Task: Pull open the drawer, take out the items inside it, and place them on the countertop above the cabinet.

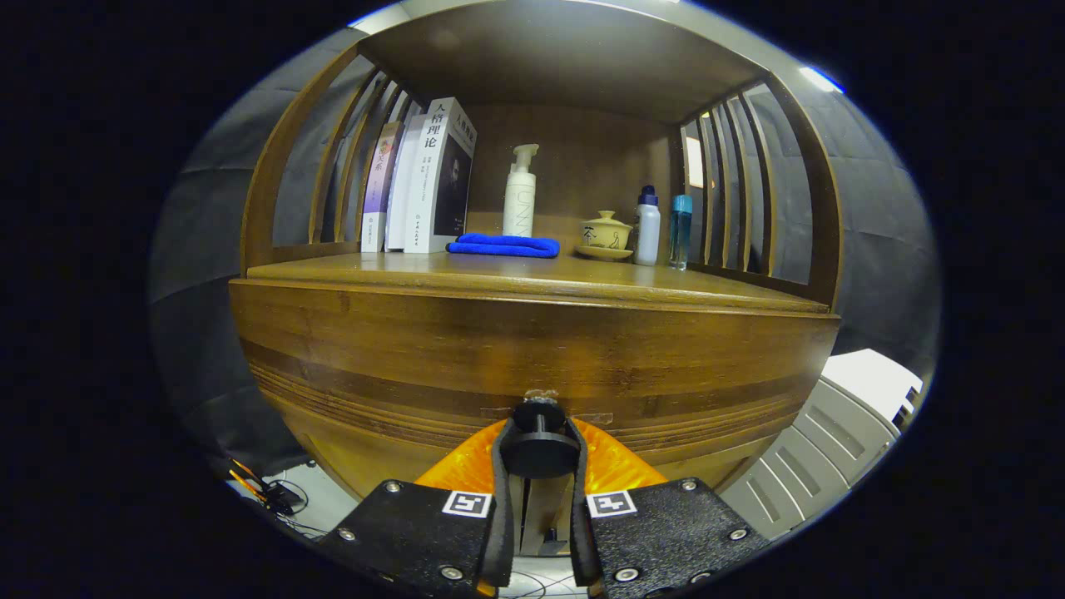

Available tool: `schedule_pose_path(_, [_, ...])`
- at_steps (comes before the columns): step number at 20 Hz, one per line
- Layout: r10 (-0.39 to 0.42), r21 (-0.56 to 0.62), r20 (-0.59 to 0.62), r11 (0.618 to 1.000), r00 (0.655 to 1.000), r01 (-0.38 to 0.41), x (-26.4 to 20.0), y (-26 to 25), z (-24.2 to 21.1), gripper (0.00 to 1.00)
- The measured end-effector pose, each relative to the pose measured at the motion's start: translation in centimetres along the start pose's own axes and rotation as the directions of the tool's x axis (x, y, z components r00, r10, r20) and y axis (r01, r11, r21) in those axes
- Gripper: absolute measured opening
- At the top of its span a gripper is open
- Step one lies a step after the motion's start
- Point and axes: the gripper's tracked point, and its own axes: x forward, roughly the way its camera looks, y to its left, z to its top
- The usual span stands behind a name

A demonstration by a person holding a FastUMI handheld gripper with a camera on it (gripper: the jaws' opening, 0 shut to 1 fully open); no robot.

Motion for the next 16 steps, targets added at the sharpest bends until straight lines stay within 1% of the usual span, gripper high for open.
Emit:
schedule_pose_path(4, [-0.001, 0.03, -0.005, 1.0, 1.0, 0.001, -1.7, 0.0, -0.4, 0.28])
schedule_pose_path(8, [-0.002, 0.003, -0.02, 1.0, 1.0, 0.002, -3.5, -0.2, -0.8, 0.28])
schedule_pose_path(14, [-0.002, 0.032, -0.055, 0.999, 0.998, 0.003, -6.3, -0.2, -1.5, 0.28])
schedule_pose_path(16, [0.0, 0.026, -0.059, 1.0, 0.998, 0.002, -7.1, -0.2, -1.7, 0.28])
